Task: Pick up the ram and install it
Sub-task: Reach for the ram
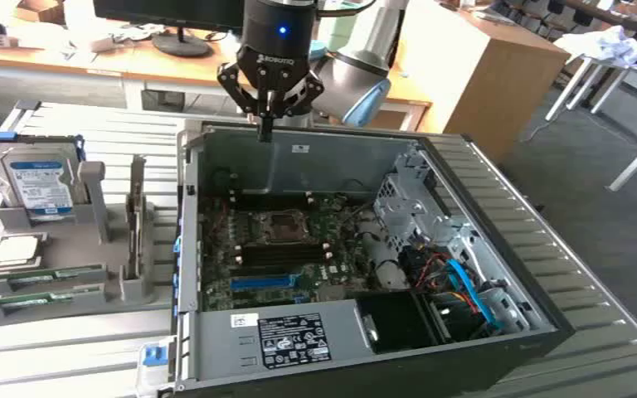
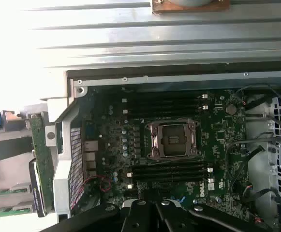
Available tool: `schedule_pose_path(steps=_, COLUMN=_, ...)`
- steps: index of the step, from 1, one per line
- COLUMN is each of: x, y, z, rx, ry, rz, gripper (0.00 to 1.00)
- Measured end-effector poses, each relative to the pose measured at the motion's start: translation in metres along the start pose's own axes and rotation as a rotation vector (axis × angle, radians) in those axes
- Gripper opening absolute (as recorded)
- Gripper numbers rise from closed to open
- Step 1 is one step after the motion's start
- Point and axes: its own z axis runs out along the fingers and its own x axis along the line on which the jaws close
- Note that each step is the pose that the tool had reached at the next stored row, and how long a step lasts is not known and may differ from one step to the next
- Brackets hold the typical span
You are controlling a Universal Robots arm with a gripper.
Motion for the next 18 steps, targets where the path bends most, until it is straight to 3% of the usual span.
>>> schedule_pose_path(steps=18, x=0.0069, y=-0.0005, z=-0.0002, rx=-0.0001, ry=0.0000, rz=0.000, gripper=0.10)
